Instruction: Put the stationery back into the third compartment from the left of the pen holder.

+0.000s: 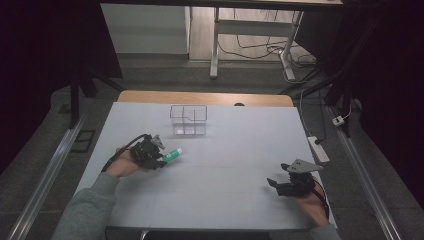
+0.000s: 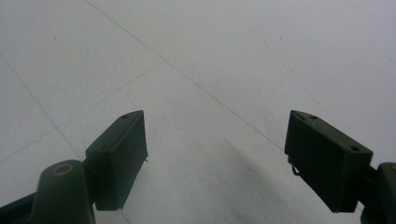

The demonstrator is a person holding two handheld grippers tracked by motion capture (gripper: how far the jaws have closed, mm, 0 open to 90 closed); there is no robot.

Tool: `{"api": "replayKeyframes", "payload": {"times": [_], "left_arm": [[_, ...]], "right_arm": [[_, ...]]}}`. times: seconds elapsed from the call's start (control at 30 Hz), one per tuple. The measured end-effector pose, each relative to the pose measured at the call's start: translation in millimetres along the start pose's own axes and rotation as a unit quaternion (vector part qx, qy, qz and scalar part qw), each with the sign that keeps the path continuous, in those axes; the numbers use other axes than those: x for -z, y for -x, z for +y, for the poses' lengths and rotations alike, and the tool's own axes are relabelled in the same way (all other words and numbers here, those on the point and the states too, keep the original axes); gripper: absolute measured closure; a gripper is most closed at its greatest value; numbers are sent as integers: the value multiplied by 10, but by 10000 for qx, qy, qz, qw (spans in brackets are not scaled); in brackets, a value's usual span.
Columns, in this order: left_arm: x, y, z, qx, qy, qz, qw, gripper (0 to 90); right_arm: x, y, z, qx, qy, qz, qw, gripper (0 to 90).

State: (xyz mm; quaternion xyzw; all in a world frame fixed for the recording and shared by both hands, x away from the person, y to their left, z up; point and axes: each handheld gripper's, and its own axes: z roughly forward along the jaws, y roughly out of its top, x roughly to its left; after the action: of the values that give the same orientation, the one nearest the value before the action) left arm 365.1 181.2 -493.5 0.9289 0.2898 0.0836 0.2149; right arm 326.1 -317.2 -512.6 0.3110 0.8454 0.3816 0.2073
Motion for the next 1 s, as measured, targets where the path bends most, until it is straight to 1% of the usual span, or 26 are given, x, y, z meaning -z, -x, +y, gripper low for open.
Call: {"api": "replayKeyframes", "payload": {"times": [0.07, 0.17, 0.2, 0.23, 0.27, 0.3, 0.33, 0.53, 0.7, 0.73, 0.8, 0.93, 1.0], "left_arm": [[10, 17, 4, 45, 99, 18, 9999, 646], [26, 56, 15, 54, 201, 5, 9998, 646], [41, 81, 22, 55, 287, -32, 9996, 646], [41, 81, 22, 55, 287, -32, 9996, 646], [51, 114, 29, 78, 381, -76, 9992, 646], [51, 133, 34, 85, 442, -86, 9989, 646], [51, 133, 34, 85, 442, -86, 9989, 646], [47, 254, 90, -13, 586, -164, 9981, 646], [27, 312, 133, -57, 668, -238, 9975, 646], [19, 325, 145, -66, 683, -268, 9973, 646], [-3, 352, 175, -101, 701, -319, 9970, 646], [-52, 414, 247, -174, 706, -373, 9967, 646], [-71, 454, 296, -221, 721, -413, 9963, 646]], "right_arm": [[-2, -4, 5, 9, 10, -13, 10000, 205], [-10, -9, 9, -10, 60, 11, 10000, 205], [-9, -15, 13, -26, 55, 0, 10000, 205], [-7, -17, 19, 21, 41, -42, 10000, 205], [-8, -19, 25, 13, 49, 9, 10000, 205], [-11, -27, 29, 10, 77, -3, 10000, 205], [-11, -27, 29, 10, 77, -3, 10000, 205], [-35, -87, 87, 114, 57, 31, 9999, 204], [-55, -122, 123, 169, 56, 49, 9998, 203], [-66, -142, 141, 169, 105, 73, 9998, 202], [-80, -165, 161, 169, 118, 101, 9997, 201], [-105, -202, 203, 235, 79, 113, 9996, 201], [-133, -229, 239, 262, 82, 176, 9995, 198]]}}
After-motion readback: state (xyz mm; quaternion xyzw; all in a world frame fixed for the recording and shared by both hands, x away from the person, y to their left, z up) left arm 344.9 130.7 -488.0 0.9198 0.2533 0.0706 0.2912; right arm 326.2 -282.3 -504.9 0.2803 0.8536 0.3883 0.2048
